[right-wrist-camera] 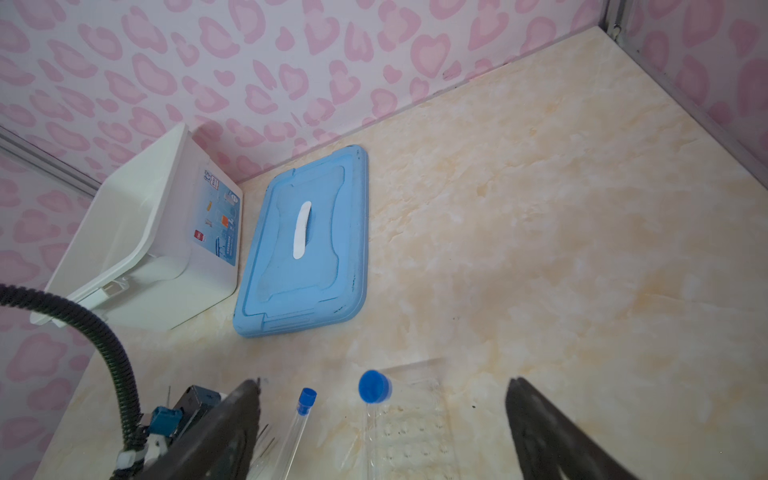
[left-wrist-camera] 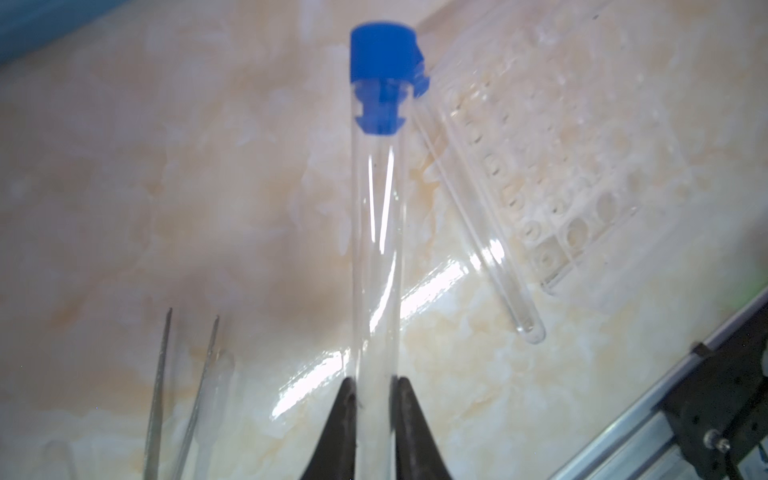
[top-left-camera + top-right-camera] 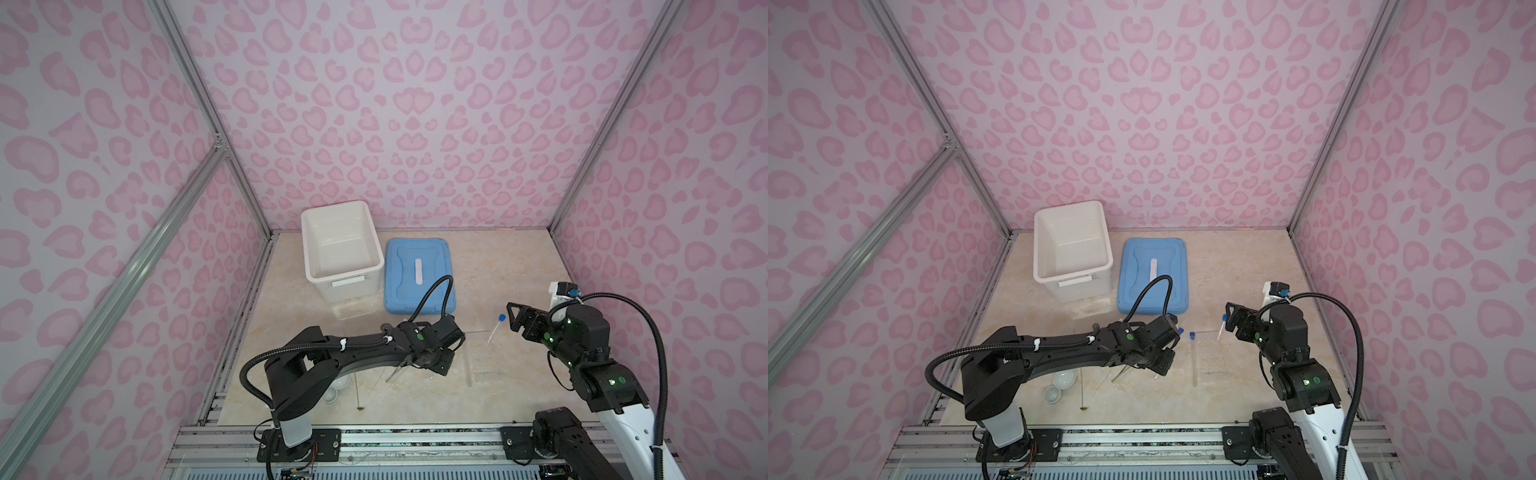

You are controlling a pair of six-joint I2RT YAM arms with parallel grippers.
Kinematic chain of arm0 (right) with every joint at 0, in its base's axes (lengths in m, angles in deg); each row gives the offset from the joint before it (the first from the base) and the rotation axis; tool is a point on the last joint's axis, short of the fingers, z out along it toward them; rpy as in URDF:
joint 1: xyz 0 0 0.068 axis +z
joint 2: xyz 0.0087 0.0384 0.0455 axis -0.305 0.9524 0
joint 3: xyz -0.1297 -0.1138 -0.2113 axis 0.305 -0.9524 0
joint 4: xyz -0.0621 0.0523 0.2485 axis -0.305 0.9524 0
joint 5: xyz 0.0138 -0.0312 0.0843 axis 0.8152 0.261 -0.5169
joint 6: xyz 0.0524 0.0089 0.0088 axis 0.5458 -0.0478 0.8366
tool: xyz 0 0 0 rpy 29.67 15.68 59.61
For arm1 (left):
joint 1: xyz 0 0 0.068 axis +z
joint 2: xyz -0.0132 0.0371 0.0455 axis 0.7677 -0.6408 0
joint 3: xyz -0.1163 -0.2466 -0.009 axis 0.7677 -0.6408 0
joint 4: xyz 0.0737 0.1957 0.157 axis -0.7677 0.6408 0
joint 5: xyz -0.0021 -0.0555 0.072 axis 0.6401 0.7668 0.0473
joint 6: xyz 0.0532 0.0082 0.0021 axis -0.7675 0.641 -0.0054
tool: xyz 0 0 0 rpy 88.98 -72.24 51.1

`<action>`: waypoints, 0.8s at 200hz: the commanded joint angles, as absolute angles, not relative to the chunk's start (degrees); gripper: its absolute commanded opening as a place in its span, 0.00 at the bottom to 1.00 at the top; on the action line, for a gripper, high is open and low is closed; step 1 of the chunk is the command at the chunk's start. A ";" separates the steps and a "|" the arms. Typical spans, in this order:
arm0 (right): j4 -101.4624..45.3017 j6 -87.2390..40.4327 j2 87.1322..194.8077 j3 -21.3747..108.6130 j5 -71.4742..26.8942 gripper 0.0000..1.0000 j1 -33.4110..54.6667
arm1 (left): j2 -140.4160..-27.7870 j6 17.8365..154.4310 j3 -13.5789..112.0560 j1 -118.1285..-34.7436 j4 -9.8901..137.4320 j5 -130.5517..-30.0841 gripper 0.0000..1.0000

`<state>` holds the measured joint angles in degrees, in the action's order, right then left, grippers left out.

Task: Organize the chemistry lab equipment
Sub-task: 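Lift the tube with the left gripper while the right gripper grasps its cap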

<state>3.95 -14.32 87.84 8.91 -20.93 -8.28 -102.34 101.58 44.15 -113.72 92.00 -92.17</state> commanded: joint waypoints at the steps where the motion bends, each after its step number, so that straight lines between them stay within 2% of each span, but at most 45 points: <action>1: 3.16 -14.20 88.79 10.96 -26.12 0.93 -8.26 | -97.06 98.95 40.94 -113.69 83.39 -95.03 0.15; 56: 4.84 -12.21 96.18 20.95 -37.82 0.90 -6.51 | -82.65 90.72 30.20 -113.67 66.65 -99.00 0.15; 78: 5.63 -13.26 100.74 24.59 -34.27 0.90 1.34 | -80.28 89.10 28.56 -113.69 64.13 -99.31 0.15; 100: 4.34 -13.49 106.51 27.07 -29.14 0.95 10.81 | -78.36 88.82 27.13 -113.71 62.83 -99.10 0.15; 122: 1.09 -11.83 112.27 27.50 -28.30 0.96 15.23 | -76.70 89.06 25.77 -113.74 62.02 -99.27 0.15; 160: -6.19 -9.05 115.90 25.43 -30.74 0.77 17.02 | -75.37 88.96 25.09 -113.90 62.35 -99.44 0.15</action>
<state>-0.05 -11.37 114.90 26.29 -29.87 16.33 -76.37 89.45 25.57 -113.72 64.70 -98.90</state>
